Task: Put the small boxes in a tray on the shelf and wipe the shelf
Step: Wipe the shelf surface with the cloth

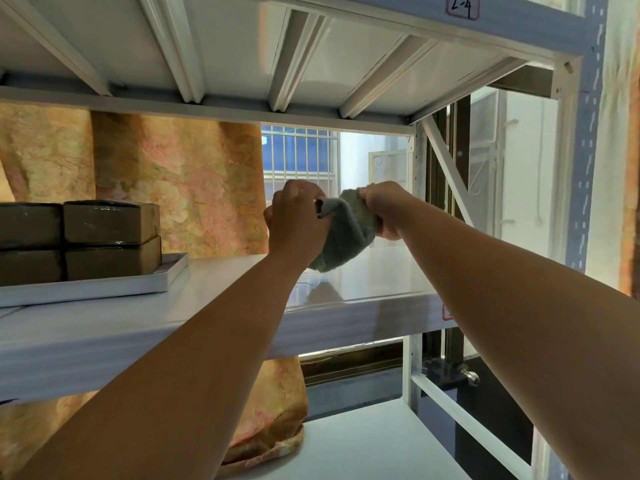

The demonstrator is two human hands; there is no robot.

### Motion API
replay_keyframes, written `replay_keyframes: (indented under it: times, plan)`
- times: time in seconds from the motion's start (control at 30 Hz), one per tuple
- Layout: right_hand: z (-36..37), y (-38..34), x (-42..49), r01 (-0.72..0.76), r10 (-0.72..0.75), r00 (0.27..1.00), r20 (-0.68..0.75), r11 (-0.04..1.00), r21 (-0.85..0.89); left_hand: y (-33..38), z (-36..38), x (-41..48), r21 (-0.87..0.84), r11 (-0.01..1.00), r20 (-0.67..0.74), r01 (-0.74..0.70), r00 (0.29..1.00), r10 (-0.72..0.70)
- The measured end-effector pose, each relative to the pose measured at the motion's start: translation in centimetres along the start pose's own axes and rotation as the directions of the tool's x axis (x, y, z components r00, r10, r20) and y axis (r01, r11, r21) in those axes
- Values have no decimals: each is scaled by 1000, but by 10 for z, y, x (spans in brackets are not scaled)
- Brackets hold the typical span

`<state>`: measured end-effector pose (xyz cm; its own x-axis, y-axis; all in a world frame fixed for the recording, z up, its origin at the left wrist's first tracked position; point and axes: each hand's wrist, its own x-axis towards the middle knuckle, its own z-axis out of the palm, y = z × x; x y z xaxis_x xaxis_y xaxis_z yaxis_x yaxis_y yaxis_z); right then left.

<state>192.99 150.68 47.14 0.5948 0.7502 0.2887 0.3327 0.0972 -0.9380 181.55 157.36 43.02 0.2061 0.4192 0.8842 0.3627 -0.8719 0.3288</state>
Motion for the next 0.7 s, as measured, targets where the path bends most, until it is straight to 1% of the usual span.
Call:
replay_keyframes:
  times: [0.07,0.1,0.17,0.2,0.23,0.3,0.33,0.4,0.47,0.5,0.57,0.63,0.7]
  plan:
    - [-9,4,3,-6,12,997,-75,997,79,-4,-4,3,-146,978,88,151,986,-139]
    - [-15,8,3,-22,33,994,-103,994,108,-8,-5,4,-192,954,139,229,969,-204]
    - [-27,17,3,-126,144,980,-138,983,132,-17,-4,7,-208,914,229,347,926,-299]
    - [-32,22,3,-172,187,970,-157,979,106,-23,-4,9,-228,892,259,390,908,-330]
    - [-37,27,5,-192,194,964,-184,981,30,-27,-6,12,-263,867,286,424,892,-350]
    - [-44,37,10,-177,127,967,-220,958,-225,-35,-12,19,-313,834,337,454,874,-349]
    - [-45,40,13,-159,95,970,-225,944,-289,-38,-17,22,-307,846,363,437,875,-320]
    - [-47,43,17,-180,113,970,-215,928,-326,-42,-29,29,-276,894,418,353,882,-219]
    - [-47,43,21,-183,125,977,-175,910,-373,-46,-40,35,-237,934,459,268,878,-135]
    - [-45,44,25,-170,122,981,-152,917,-360,-49,-44,38,-200,952,476,233,872,-114]
    - [-38,41,31,-208,179,975,-135,948,-243,-57,-50,47,-49,987,503,155,858,-110]
    - [-29,38,39,-224,209,972,-109,962,-157,-65,-52,55,133,988,477,84,868,-138]
    - [-19,34,48,-184,174,982,-75,972,-143,-75,-51,63,212,973,417,89,892,-173]
